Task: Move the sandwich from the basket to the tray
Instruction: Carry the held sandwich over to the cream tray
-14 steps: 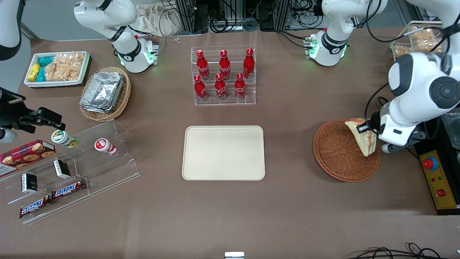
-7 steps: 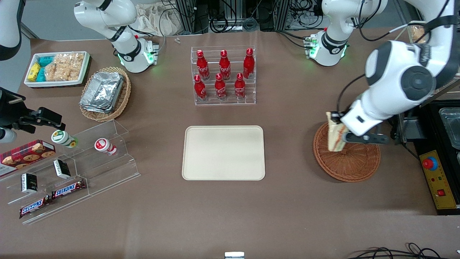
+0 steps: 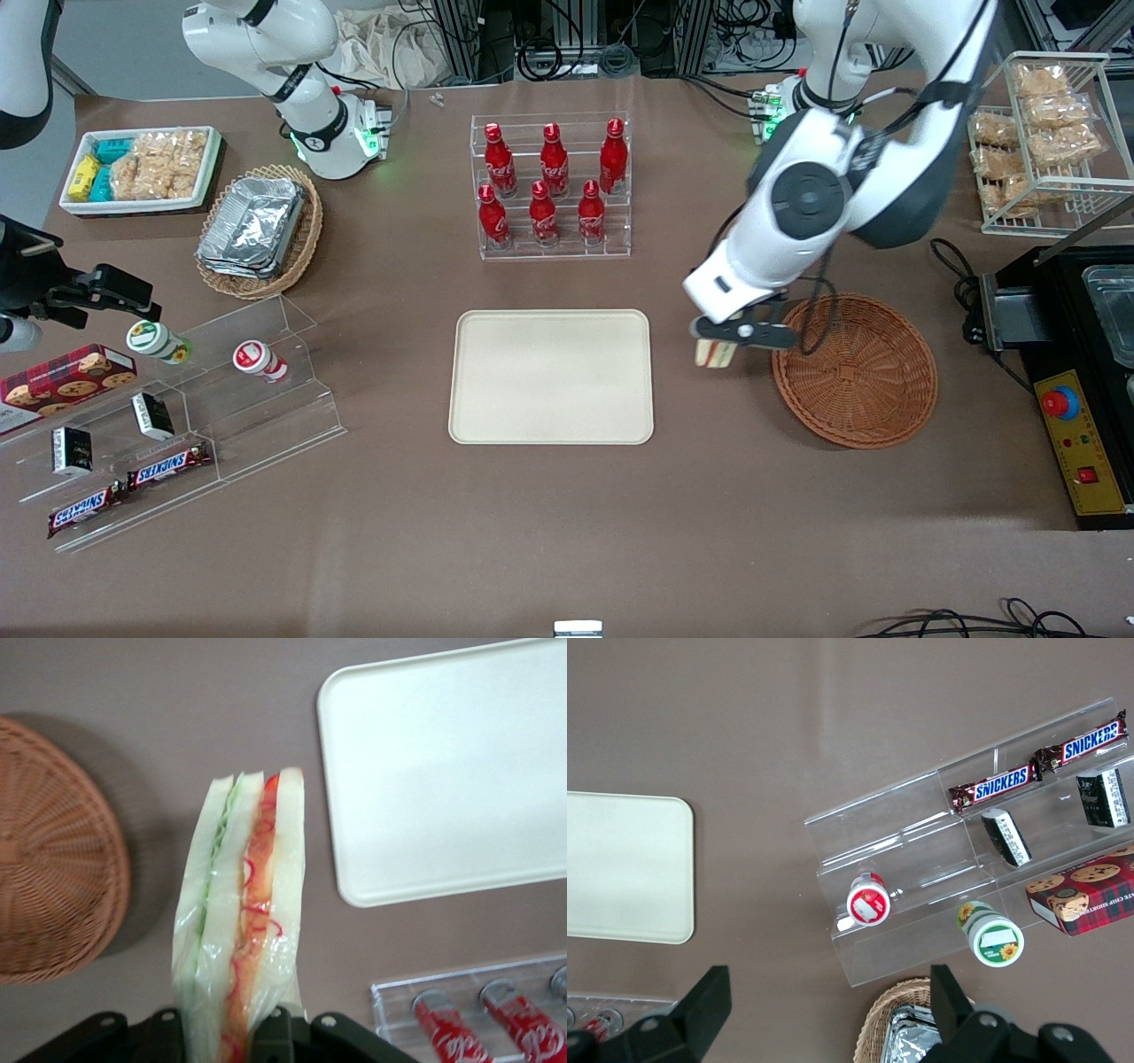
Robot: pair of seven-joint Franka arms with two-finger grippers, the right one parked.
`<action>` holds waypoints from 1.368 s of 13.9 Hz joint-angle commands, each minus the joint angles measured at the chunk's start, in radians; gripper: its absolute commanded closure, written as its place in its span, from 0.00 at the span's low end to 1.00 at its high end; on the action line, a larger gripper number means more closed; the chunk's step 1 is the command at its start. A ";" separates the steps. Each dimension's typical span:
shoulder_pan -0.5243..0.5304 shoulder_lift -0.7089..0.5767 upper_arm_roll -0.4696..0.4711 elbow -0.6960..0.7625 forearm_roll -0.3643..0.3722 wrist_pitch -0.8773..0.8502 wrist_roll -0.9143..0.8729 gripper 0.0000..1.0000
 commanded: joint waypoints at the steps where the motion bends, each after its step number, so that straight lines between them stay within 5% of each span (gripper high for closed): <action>1: -0.079 0.103 0.008 0.042 0.069 0.081 -0.169 1.00; 9: -0.171 0.272 0.008 0.038 0.221 0.248 -0.378 1.00; 18: -0.171 0.376 0.008 0.037 0.238 0.405 -0.412 1.00; 19: -0.171 0.379 0.008 0.035 0.238 0.411 -0.412 0.92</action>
